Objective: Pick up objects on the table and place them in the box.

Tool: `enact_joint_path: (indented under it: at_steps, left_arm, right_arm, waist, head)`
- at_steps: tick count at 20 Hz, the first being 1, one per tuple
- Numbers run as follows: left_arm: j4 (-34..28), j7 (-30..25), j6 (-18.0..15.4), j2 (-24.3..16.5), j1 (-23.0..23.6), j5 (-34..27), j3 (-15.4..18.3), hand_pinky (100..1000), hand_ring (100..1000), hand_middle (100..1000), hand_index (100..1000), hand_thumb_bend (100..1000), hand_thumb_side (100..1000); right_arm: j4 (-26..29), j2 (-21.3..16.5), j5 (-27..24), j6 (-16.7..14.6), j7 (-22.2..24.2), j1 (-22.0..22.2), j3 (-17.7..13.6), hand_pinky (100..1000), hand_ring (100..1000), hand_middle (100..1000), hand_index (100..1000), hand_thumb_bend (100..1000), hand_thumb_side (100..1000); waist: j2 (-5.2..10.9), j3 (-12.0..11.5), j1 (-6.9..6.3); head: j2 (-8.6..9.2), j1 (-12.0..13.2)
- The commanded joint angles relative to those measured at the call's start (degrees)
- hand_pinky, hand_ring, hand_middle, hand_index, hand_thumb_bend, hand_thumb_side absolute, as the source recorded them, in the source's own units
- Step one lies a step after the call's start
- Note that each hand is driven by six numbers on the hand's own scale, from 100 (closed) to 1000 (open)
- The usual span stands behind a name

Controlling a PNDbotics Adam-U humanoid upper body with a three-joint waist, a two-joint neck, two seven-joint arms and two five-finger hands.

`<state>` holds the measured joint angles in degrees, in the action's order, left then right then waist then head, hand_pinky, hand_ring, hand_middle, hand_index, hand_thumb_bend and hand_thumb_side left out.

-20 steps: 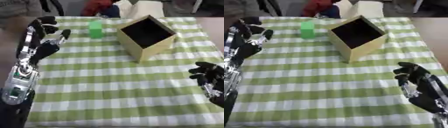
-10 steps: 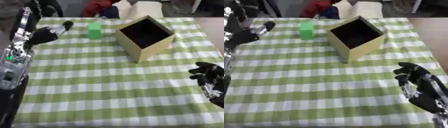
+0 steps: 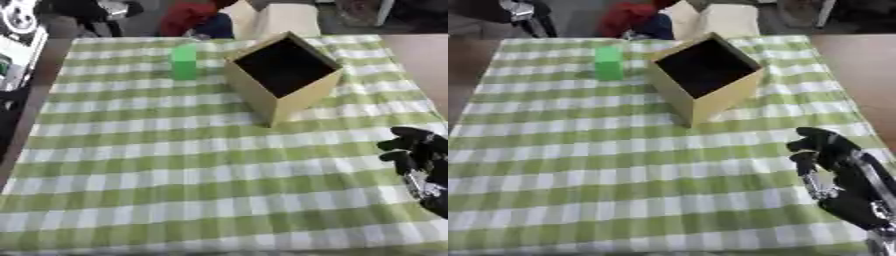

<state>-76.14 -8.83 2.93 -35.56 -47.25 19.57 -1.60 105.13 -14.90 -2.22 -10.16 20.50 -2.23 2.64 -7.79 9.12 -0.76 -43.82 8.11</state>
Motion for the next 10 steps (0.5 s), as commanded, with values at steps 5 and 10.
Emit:
enact_joint_path:
  at_steps: [5, 10]
  left_arm:
    - [15.1, -0.3, -3.2, 0.5, -9.8, 10.9, -0.3, 741, 714, 699, 792, 797, 149]
    - [24.6, -0.7, -5.0, 3.7, -14.4, 19.6, -0.2, 735, 714, 697, 788, 819, 182]
  right_arm:
    - [0.6, -1.0, -0.3, 0.0, 0.4, -0.6, 0.3, 702, 773, 619, 841, 100, 324]
    - [0.6, -1.1, -0.3, 0.0, 0.7, -0.8, 0.6, 702, 773, 619, 841, 100, 327]
  waist:
    - [0.55, 1.2, -0.33]
    - [0.34, 2.4, -0.74]
  head:
    - [-0.3, 0.8]
    - [-0.3, 1.4]
